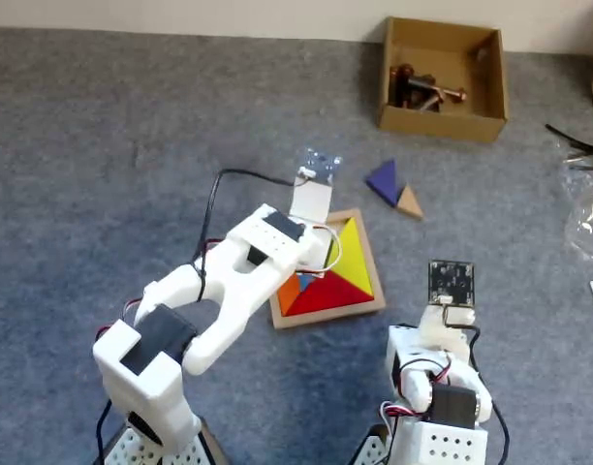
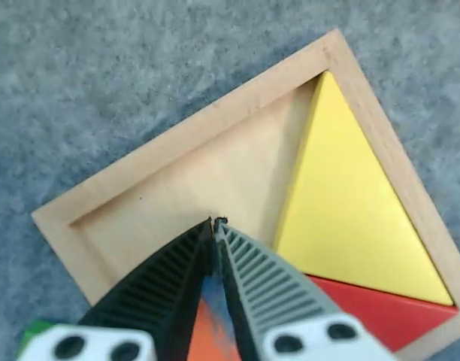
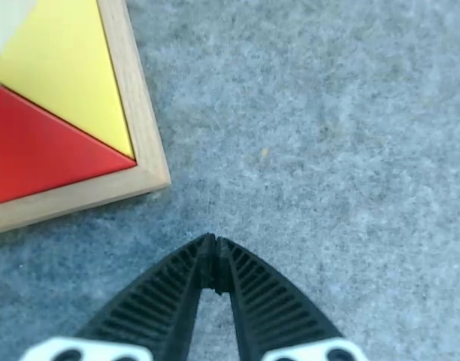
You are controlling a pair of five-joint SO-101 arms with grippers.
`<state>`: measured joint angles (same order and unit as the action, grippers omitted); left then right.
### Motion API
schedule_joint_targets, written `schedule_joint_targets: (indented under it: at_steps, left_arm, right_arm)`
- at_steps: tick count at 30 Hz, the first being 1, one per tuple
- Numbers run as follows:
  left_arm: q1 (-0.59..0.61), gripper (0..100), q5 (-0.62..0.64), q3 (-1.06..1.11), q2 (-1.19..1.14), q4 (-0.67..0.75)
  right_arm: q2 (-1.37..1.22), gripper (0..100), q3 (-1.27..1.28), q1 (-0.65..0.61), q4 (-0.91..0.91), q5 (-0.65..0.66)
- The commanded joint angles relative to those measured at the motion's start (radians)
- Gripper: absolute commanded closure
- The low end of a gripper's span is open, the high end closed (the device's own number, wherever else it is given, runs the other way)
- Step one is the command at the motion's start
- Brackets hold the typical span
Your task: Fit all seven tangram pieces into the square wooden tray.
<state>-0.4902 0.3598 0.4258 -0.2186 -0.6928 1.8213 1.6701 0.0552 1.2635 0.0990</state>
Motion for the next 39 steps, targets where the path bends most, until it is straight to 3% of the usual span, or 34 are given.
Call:
schedule_joint_targets:
  at_steps: [1, 18, 33, 39]
  left_arm:
    - [-0.016, 98, -0.005, -0.007, 0.01, 0.003]
    - [-0.018, 98, -0.006, -0.048, -0.001, 0.058]
    - [-0.145, 98, -0.006, -0.015, -0.001, 0.06]
    - [-0.105, 98, -0.006, -0.021, 0.012, 0.063]
  right_arm:
    - [0.015, 99.4, 0.114, -0.016, -0.016, -0.011]
    - [0.015, 99.4, 0.114, -0.016, -0.016, -0.011]
    - [0.015, 99.4, 0.114, -0.016, -0.016, -0.011]
    - [0.015, 99.4, 0.114, -0.016, -0.016, -0.011]
